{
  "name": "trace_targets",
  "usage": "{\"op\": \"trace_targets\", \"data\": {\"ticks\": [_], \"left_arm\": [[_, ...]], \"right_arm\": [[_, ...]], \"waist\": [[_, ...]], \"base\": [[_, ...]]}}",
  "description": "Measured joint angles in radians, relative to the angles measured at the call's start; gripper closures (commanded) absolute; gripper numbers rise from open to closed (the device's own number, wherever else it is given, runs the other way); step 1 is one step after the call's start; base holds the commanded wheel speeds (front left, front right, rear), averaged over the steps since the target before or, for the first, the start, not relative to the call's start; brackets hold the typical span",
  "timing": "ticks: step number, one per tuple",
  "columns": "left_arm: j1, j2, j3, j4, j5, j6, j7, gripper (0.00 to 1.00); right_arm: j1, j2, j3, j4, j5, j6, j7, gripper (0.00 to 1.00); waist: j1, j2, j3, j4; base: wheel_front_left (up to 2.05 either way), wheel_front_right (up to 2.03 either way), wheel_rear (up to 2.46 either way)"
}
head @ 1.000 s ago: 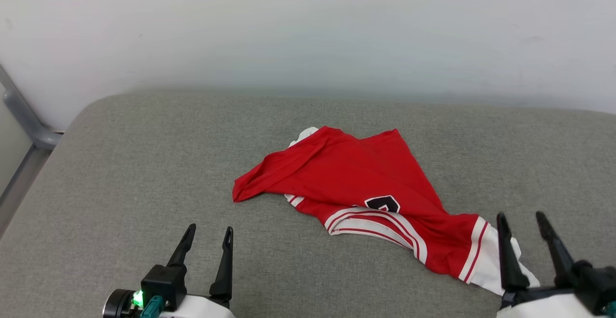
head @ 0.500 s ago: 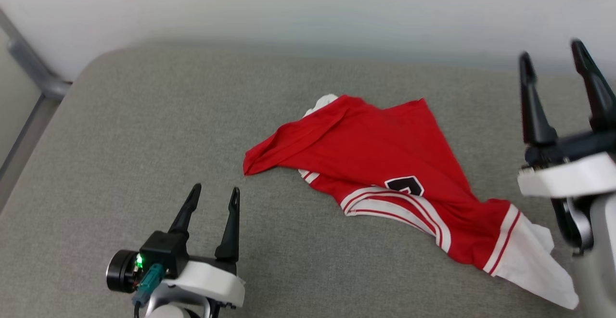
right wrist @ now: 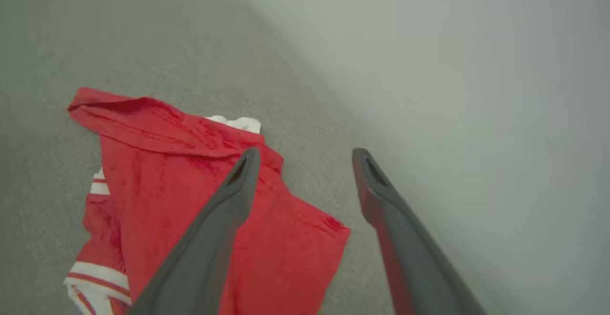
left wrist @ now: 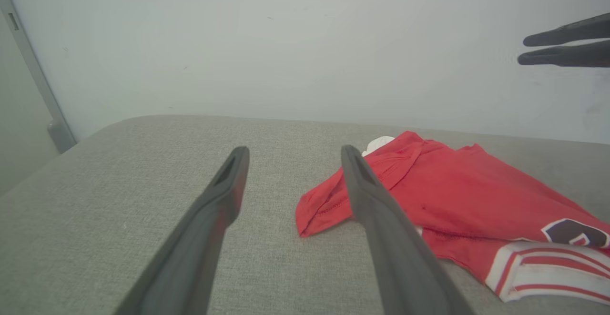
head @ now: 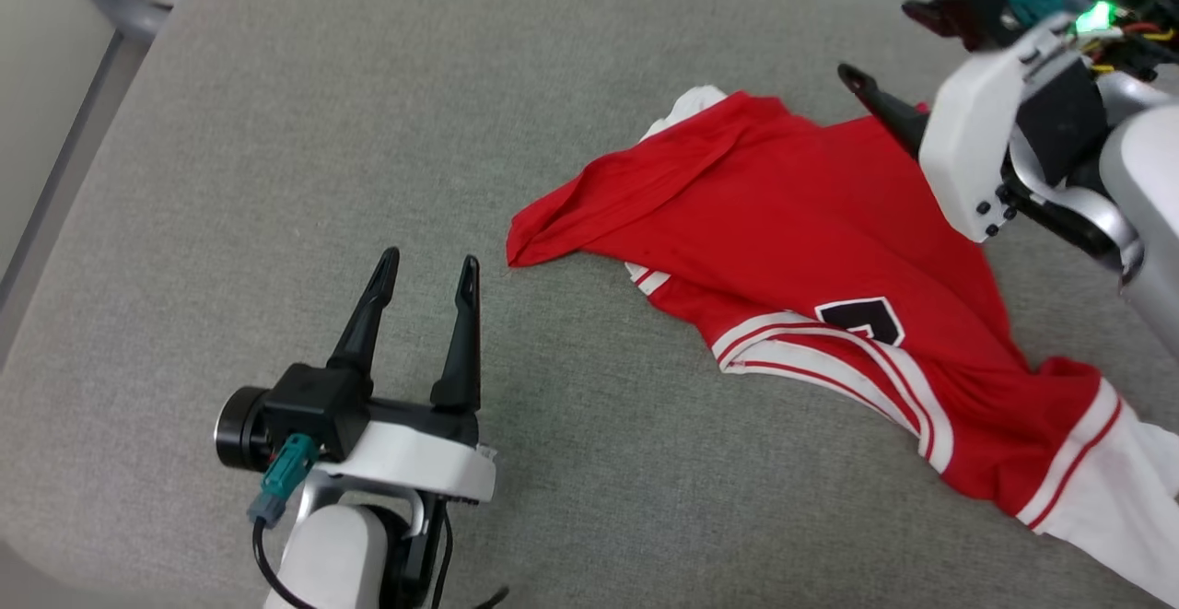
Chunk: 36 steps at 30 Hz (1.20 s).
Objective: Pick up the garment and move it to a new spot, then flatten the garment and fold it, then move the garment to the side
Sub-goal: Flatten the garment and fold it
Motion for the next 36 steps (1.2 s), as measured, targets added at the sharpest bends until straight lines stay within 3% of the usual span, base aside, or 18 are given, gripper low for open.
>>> {"op": "trace_targets", "data": {"ticks": [5, 9, 18, 24, 25, 26, 31, 36], "left_arm": [[-0.04, 0.0, -0.03, -0.015, -0.028, 0.016, 0.0, 0.0], [-0.067, 0.0, -0.061, -0.03, -0.057, 0.032, 0.0, 0.0], [-0.122, 0.0, -0.116, -0.048, -0.109, 0.059, 0.0, 0.0], [-0.125, 0.0, -0.118, -0.042, -0.114, 0.067, 0.0, 0.0], [-0.125, 0.0, -0.115, -0.039, -0.114, 0.067, 0.0, 0.0], [-0.125, 0.0, -0.112, -0.036, -0.112, 0.067, 0.0, 0.0], [-0.122, 0.0, -0.094, -0.021, -0.09, 0.062, 0.0, 0.0], [-0.085, -0.001, -0.064, -0.016, -0.064, 0.059, 0.0, 0.0]], "right_arm": [[-0.165, -0.054, 0.227, 0.007, 0.211, 0.0, 0.353, 0.0], [-0.265, -0.068, 0.344, 0.022, 0.274, 0.0, 0.522, 0.0], [-0.319, -0.069, 0.443, 0.124, 0.296, 0.0, 0.576, 0.0], [-0.295, -0.097, 0.436, 0.092, 0.294, -0.003, 0.55, 0.0], [-0.293, -0.097, 0.439, 0.088, 0.29, -0.003, 0.527, 0.62], [-0.29, -0.097, 0.444, 0.081, 0.281, -0.002, 0.499, 1.0], [-0.286, -0.075, 0.466, 0.081, 0.308, 0.0, 0.341, 1.0], [-0.303, -0.098, 0.468, 0.007, 0.329, 0.0, 0.198, 1.0]], "waist": [[0.0001, 0.0, 0.067, 0.031], [0.0, 0.0, 0.115, 0.057], [-0.0002, 0.0, 0.225, 0.133], [-0.0003, 0.0001, 0.241, 0.14], [-0.0002, 0.0002, 0.239, 0.136], [-0.0003, 0.0001, 0.235, 0.133], [0.0, 0.0001, 0.198, 0.11], [-0.0001, 0.0001, 0.141, 0.081]], "base": [[0.0, 0.0, 0.0], [0.0, 0.0, 0.0], [0.0, 0.0, 0.0], [0.0, 0.0, 0.0], [0.0, 0.0, 0.0], [0.0, 0.0, 0.0], [0.0, 0.0, 0.0], [0.0, 0.0, 0.0]]}}
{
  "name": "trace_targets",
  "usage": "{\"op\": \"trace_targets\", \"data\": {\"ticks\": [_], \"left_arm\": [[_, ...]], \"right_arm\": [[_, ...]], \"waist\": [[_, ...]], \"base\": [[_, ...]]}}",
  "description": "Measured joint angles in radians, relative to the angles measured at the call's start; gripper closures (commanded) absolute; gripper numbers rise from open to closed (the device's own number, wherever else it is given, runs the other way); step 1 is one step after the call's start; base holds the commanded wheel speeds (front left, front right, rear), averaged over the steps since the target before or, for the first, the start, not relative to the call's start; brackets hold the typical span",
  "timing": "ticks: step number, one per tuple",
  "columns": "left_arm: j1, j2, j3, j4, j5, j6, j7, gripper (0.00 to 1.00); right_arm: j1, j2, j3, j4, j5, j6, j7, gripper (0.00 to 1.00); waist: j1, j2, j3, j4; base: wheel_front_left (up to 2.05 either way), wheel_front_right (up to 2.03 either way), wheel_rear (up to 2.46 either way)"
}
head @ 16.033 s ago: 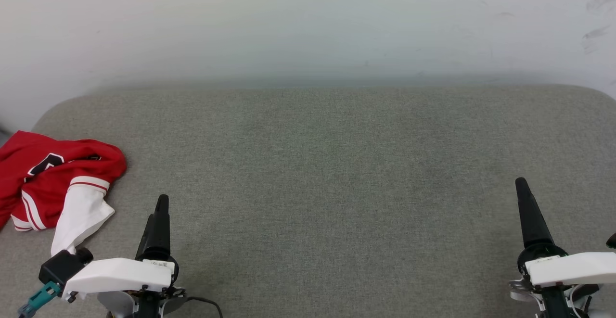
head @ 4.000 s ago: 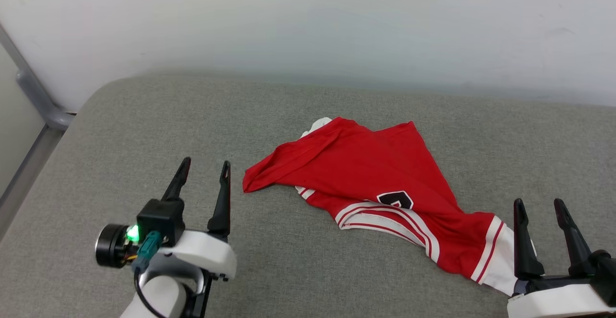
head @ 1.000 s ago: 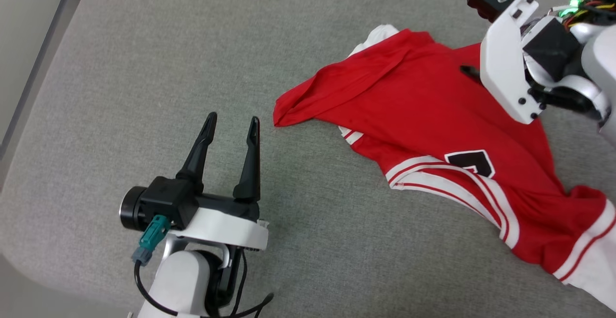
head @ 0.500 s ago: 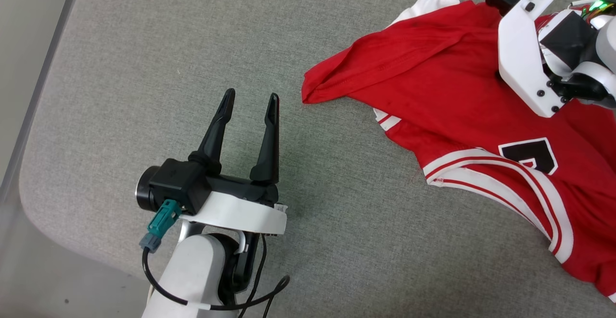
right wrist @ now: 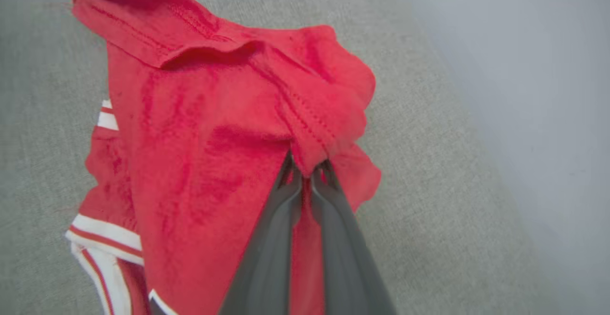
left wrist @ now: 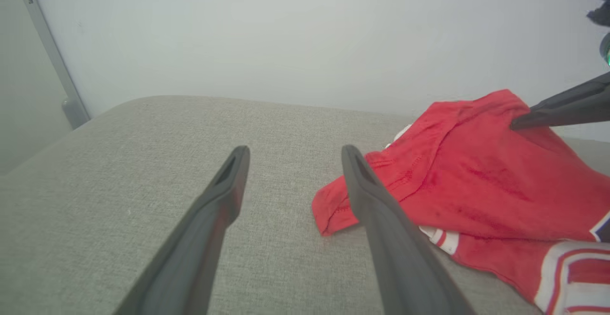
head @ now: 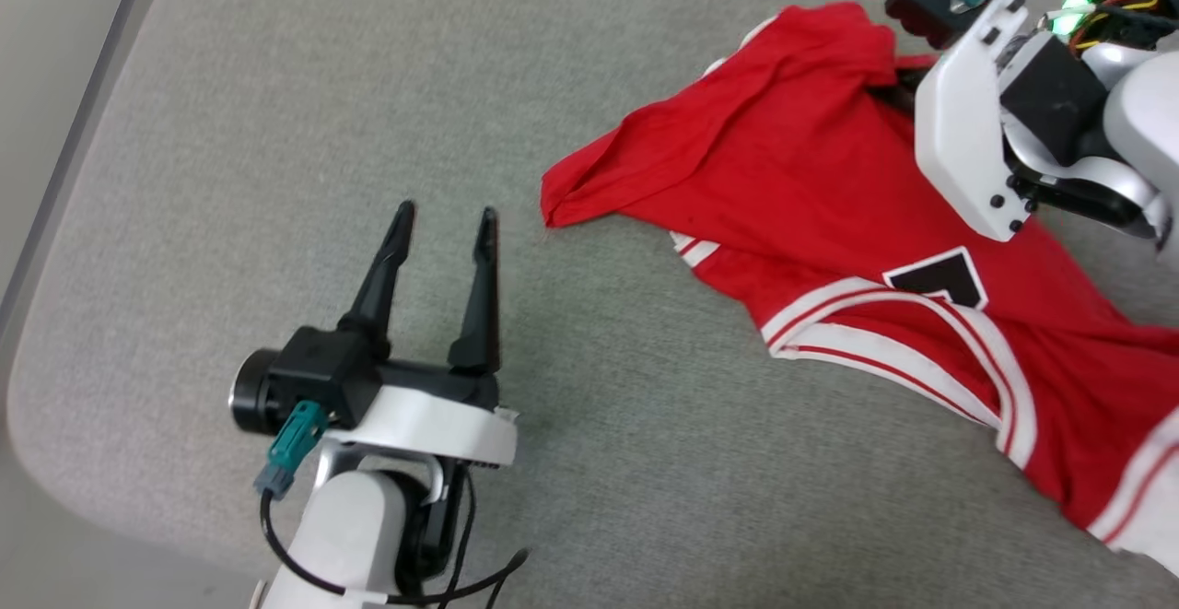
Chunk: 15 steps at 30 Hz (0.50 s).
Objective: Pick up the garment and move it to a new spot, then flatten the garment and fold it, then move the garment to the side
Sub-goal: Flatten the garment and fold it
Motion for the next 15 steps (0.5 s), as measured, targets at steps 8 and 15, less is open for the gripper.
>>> {"op": "trace_targets", "data": {"ticks": [8, 15], "left_arm": [[0.058, 0.0, 0.04, -0.001, 0.026, -0.009, 0.0, 0.0], [0.068, 0.0, 0.057, -0.003, 0.033, -0.02, 0.0, 0.0]], "right_arm": [[-0.001, -0.125, -0.058, -0.087, 0.086, 0.0, -0.199, 1.0], [0.101, -0.24, -0.116, -0.056, 0.145, 0.0, -0.25, 1.0]], "waist": [[0.0, 0.0, -0.068, -0.077], [-0.0001, 0.0, -0.079, -0.12]], "base": [[0.0, 0.0, 0.0], [0.0, 0.0, 0.0]]}}
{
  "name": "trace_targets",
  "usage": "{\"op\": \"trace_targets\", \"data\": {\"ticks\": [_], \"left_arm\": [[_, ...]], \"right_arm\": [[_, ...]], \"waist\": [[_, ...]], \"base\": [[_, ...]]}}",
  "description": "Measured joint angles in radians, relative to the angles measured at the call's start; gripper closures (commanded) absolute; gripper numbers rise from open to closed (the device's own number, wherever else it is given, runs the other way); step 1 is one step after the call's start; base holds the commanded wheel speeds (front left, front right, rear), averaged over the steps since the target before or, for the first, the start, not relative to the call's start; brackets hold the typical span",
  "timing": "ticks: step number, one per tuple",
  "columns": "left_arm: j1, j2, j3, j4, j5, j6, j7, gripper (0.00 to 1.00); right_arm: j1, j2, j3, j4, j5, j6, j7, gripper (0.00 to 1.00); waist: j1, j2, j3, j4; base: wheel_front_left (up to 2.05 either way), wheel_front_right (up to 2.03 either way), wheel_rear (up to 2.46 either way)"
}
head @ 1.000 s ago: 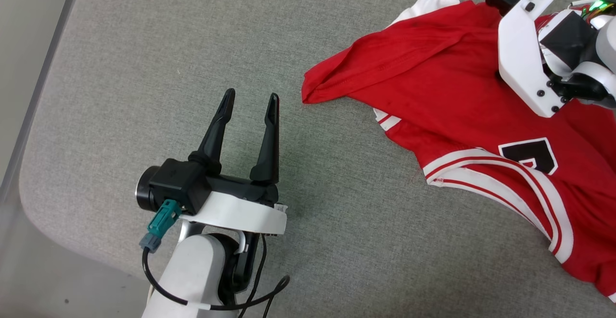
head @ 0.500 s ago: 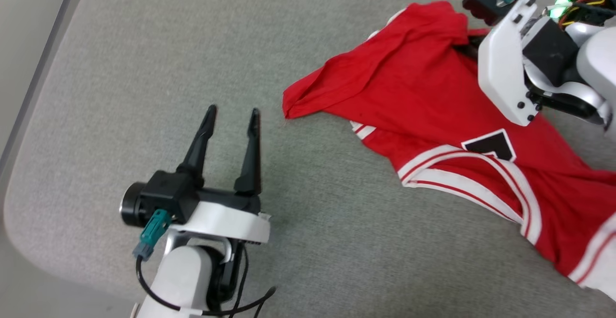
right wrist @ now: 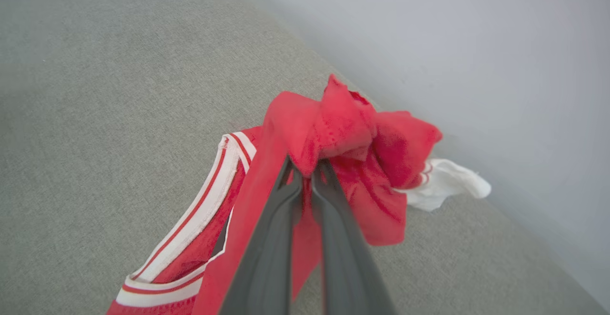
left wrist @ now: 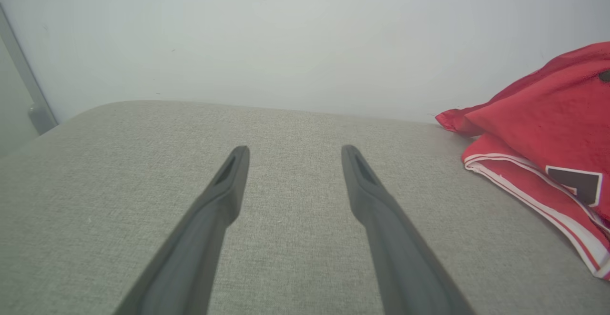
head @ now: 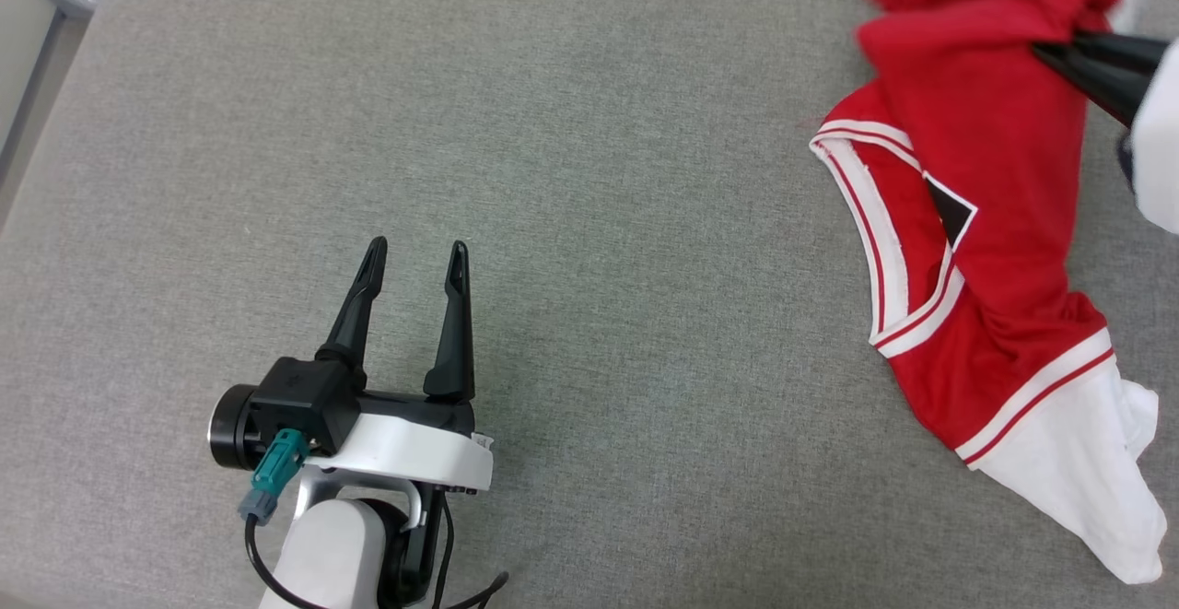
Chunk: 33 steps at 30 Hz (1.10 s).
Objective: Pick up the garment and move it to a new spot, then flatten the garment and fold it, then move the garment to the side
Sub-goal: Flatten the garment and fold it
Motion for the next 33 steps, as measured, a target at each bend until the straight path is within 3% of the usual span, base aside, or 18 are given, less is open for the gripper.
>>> {"op": "trace_targets", "data": {"ticks": [7, 16, 17, 18, 19, 26, 33], "left_arm": [[-0.005, 0.0, -0.016, 0.009, -0.002, -0.004, 0.0, 0.0], [-0.001, 0.0, -0.011, 0.015, -0.001, -0.004, 0.0, 0.0], [-0.001, 0.0, -0.01, 0.017, 0.0, -0.004, 0.0, 0.0], [0.001, 0.0, -0.009, 0.019, 0.002, -0.004, 0.0, 0.0], [0.004, 0.0, -0.009, 0.023, 0.008, -0.004, 0.0, 0.0], [0.041, 0.0, 0.011, 0.027, 0.03, -0.008, 0.0, 0.0], [0.082, 0.0, 0.026, 0.017, 0.044, -0.008, 0.0, 0.0]], "right_arm": [[0.176, -0.016, -0.05, 0.219, 0.067, 0.0, -0.04, 1.0], [0.346, 0.034, -0.06, 0.391, 0.146, -0.001, -0.074, 1.0], [0.351, 0.04, -0.062, 0.404, 0.139, 0.0, -0.099, 0.94], [0.354, 0.048, -0.065, 0.416, 0.123, 0.0, -0.132, 0.19], [0.355, 0.057, -0.071, 0.427, 0.104, 0.0, -0.177, 0.0], [0.383, 0.105, -0.172, 0.446, 0.053, 0.0, -0.473, 0.0], [0.403, 0.123, -0.372, 0.362, -0.077, 0.0, -0.52, 0.0]], "waist": [[0.0, 0.0, 0.01, 0.005], [-0.0001, 0.0, 0.001, 0.019], [-0.0001, 0.0001, -0.002, 0.019], [0.0, 0.0, -0.007, 0.018], [0.0, 0.0, -0.013, 0.017], [0.0, 0.0, -0.078, 0.005], [-0.0001, 0.0, -0.133, -0.019]], "base": [[0.0, 0.0, 0.0], [0.0, 0.0, 0.0], [0.0, 0.0, 0.0], [0.0, 0.0, 0.0], [0.0, 0.0, 0.0], [0.0, 0.0, 0.0], [0.0, 0.0, 0.0]]}}
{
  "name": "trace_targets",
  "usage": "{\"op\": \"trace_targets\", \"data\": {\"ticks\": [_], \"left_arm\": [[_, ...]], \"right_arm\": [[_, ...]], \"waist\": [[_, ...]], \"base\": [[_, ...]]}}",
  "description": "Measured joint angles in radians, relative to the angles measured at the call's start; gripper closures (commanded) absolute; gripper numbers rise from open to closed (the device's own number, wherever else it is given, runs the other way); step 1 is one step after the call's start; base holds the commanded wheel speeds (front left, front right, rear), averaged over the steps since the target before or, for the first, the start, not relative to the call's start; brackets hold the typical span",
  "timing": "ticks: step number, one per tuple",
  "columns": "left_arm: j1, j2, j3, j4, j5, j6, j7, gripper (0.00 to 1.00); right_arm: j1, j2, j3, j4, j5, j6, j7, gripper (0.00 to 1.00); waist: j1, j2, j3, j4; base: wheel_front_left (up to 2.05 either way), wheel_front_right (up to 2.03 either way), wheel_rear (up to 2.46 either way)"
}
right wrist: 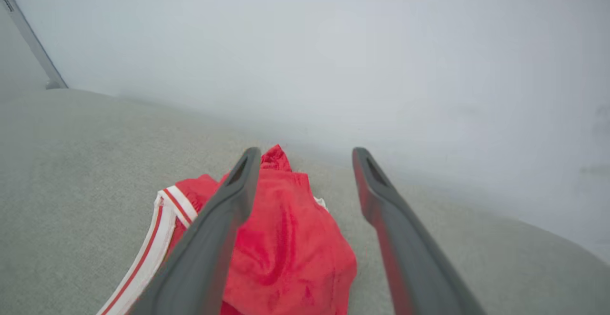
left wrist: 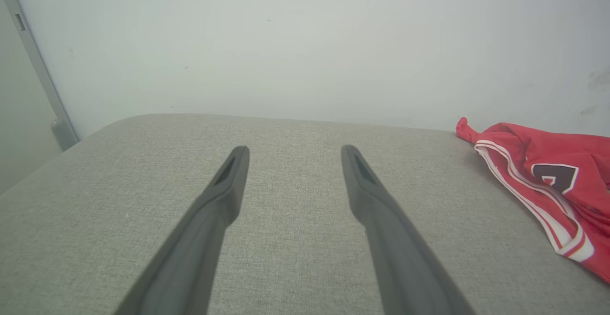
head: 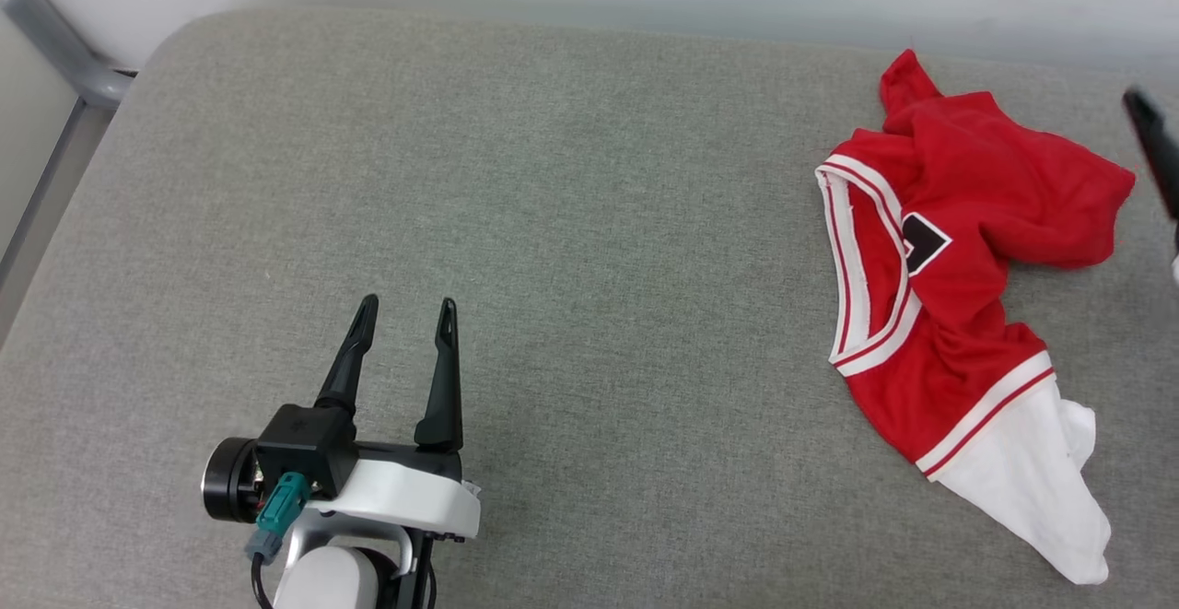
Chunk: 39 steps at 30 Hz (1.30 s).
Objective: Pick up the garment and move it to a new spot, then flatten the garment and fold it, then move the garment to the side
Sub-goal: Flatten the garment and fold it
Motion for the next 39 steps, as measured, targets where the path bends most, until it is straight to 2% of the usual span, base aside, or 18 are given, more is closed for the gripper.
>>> {"op": "trace_targets", "data": {"ticks": [3, 5, 8, 11, 14, 20, 25, 28, 33, 39], "left_arm": [[0.005, 0.0, 0.0, -0.005, 0.005, -0.002, 0.0, 0.0], [0.008, 0.0, -0.001, -0.005, 0.006, -0.003, 0.0, 0.0], [0.009, 0.0, -0.007, -0.007, 0.005, -0.003, 0.0, 0.0], [0.007, 0.0, -0.016, -0.009, -0.002, -0.003, 0.0, 0.0], [-0.001, 0.0, -0.024, -0.012, -0.005, -0.002, 0.0, 0.0], [-0.02, 0.0, -0.04, -0.022, -0.019, 0.003, 0.0, 0.0], [-0.047, 0.0, -0.057, -0.029, -0.036, 0.01, 0.0, 0.0], [-0.071, 0.0, -0.077, -0.031, -0.051, 0.015, 0.0, 0.0], [-0.108, 0.0, -0.106, -0.034, -0.075, 0.024, 0.0, 0.0], [-0.129, 0.0, -0.118, -0.03, -0.091, 0.032, 0.0, 0.0]], "right_arm": [[-0.001, 0.007, -0.114, -0.08, -0.081, 0.0, -0.001, 0.0], [0.0, 0.018, -0.154, -0.127, -0.121, 0.0, -0.001, 0.0], [-0.02, 0.025, -0.176, -0.2, -0.186, 0.0, 0.085, 0.0], [-0.079, 0.032, -0.174, -0.277, -0.221, 0.0, 0.225, 0.0], [-0.138, 0.034, -0.129, -0.335, -0.254, 0.0, 0.395, 0.0], [-0.227, 0.032, 0.042, -0.389, -0.161, 0.0, 0.834, 0.0], [-0.295, 0.033, 0.139, -0.361, -0.12, 0.0, 1.051, 0.0], [-0.314, 0.042, 0.164, -0.305, -0.11, 0.0, 1.094, 0.0], [-0.34, 0.071, 0.185, -0.211, -0.12, 0.0, 1.093, 0.0], [-0.352, 0.081, 0.275, -0.122, -0.154, -0.001, 1.114, 0.0]], "waist": [[0.0, 0.0, -0.006, -0.003], [0.0, 0.0, -0.005, 0.0], [0.0, 0.0, 0.001, 0.007], [0.0, 0.0, 0.011, 0.018], [0.0, 0.0, 0.024, 0.03], [0.0, 0.0, 0.059, 0.053], [0.0001, 0.0, 0.1, 0.072], [0.0001, 0.0, 0.128, 0.088], [0.0001, -0.0001, 0.181, 0.12], [0.0001, 0.0, 0.238, 0.154]], "base": [[0.0, 0.0, 0.0], [0.0, 0.0, 0.0], [0.0, 0.0, 0.0], [0.0, 0.0, 0.0], [0.0, 0.0, 0.0], [0.0, 0.0, 0.0], [0.0, 0.0, 0.0], [0.0, 0.0, 0.0], [0.0, 0.0, 0.0], [0.0, 0.0, 0.0]]}}
